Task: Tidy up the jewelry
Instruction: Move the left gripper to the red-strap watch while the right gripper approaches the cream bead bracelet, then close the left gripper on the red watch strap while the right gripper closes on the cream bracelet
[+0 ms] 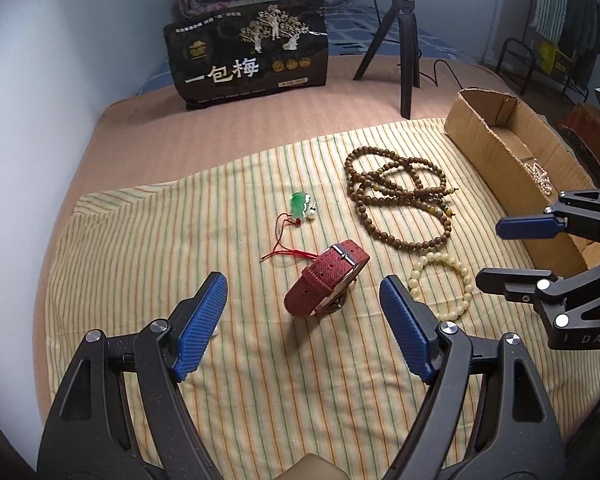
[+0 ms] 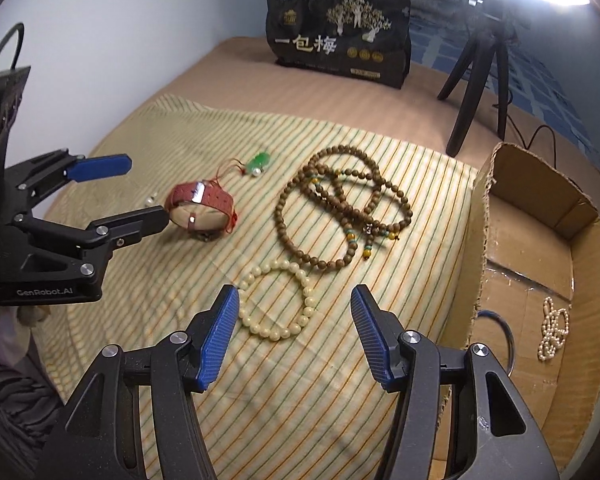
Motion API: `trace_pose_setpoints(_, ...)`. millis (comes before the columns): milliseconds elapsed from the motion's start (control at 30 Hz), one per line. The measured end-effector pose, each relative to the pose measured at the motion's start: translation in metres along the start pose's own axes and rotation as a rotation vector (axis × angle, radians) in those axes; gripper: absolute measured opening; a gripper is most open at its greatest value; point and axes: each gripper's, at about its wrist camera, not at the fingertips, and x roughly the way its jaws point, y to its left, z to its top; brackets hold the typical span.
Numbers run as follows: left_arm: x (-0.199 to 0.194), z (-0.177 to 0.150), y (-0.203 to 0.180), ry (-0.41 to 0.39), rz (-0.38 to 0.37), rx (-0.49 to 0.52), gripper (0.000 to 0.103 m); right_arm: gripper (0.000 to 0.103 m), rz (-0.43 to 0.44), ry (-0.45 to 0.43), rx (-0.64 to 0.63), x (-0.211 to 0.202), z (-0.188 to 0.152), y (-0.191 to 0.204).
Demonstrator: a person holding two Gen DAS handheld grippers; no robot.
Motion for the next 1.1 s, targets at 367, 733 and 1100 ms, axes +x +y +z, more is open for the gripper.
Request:
trace_pose_setpoints(367,0.024,0.003,-0.002,0.033,0.012,0.011,0.081,0.038,-0.010,0.055,-0.009,0.021,0.001,-0.003)
trace_pose_setpoints(733,0.038,0.005,-0.001,0.068,-0.023,-0.012,0.062,0.030,-0.041,0.113,-0.023,0.042,-0.001,-0.001)
trace_pose_setpoints(1100,0.038,0.005,-0.006,0.082,-0.055,-0.017,0.032,0.015,-0.046,0.120,-0.042,0.050,-0.004,0.003)
